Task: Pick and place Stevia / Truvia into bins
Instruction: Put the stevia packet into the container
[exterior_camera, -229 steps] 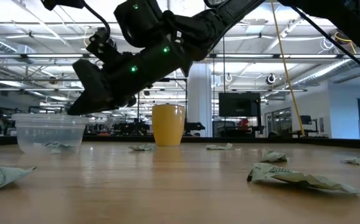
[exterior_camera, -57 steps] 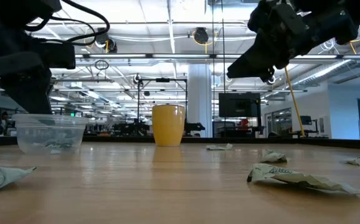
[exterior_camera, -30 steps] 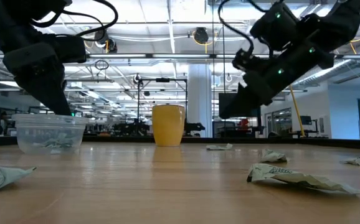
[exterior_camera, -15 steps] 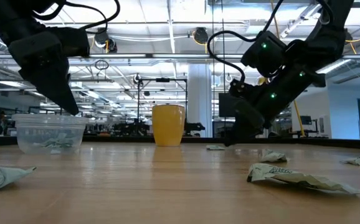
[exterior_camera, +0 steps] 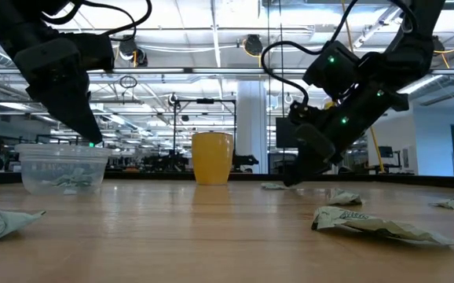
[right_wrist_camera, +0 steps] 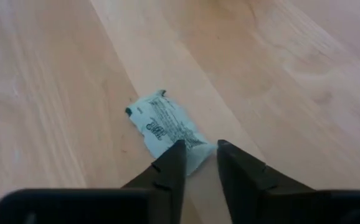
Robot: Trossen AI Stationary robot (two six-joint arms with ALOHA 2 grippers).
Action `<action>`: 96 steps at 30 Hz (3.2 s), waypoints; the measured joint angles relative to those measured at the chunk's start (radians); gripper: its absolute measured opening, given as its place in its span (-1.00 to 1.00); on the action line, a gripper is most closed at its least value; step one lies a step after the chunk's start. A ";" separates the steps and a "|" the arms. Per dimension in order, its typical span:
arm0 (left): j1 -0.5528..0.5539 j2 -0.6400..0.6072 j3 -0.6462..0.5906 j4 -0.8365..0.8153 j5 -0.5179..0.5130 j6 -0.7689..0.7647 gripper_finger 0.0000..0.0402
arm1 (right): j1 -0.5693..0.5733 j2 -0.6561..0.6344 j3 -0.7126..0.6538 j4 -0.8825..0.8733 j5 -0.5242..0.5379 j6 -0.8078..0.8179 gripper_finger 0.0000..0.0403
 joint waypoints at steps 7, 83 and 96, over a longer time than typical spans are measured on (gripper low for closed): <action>0.000 0.000 0.000 0.002 -0.009 -0.024 -0.40 | 0.000 0.000 0.000 0.019 0.000 -0.008 -0.97; 0.208 0.243 0.000 0.956 0.317 0.527 -0.90 | 0.225 -0.029 0.184 0.381 -0.125 -0.293 -0.95; 0.210 0.154 0.001 0.714 0.347 0.481 -0.95 | 0.225 -0.029 0.184 0.327 -0.099 -0.292 -0.36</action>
